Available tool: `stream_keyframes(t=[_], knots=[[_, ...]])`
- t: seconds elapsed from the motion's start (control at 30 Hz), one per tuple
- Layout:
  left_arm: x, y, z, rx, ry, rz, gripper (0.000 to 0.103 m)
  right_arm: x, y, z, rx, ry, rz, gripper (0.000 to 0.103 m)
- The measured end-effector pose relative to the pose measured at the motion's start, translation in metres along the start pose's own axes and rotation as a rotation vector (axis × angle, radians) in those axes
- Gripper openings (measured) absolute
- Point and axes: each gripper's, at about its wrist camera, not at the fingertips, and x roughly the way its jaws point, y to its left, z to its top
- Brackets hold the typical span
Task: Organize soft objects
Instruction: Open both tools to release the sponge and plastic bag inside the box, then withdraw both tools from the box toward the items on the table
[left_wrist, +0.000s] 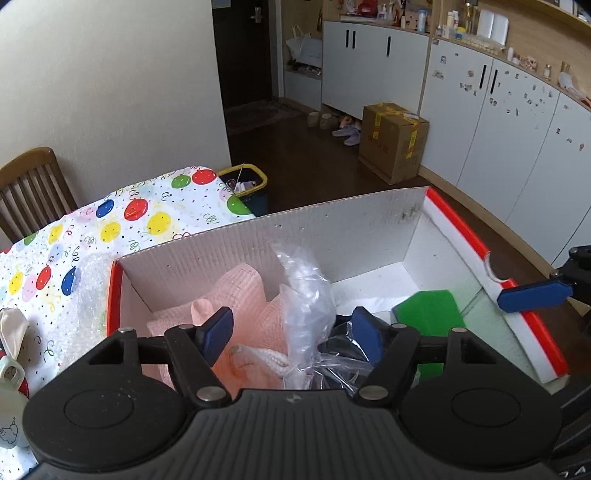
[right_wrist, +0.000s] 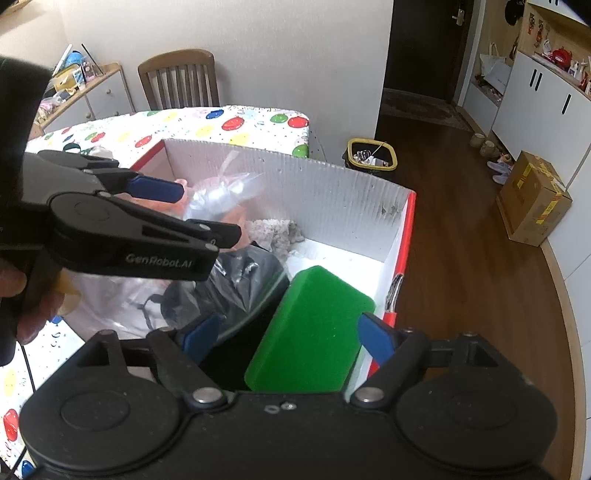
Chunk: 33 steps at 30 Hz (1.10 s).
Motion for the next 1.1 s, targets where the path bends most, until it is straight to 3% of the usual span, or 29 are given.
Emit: stream_keyframes(t=[0.4,0.6,1.1], knots=[[-0.048,0.006,-0.005,-0.033,-0.059,-0.015,0.071,-0.027,0.001,0.002,0.034,-0.068,0.033,0.091],[-0.081,0.015,-0.013,-0.051,-0.103,-0.011,0.08,-0.044,0.008,0.004,0.04,-0.109,0.057,0.099],[-0.134,0.084,-0.055,-0.16,-0.135,-0.019,0.087,-0.063,0.064,0.016,0.058,-0.164,0.114,0.102]])
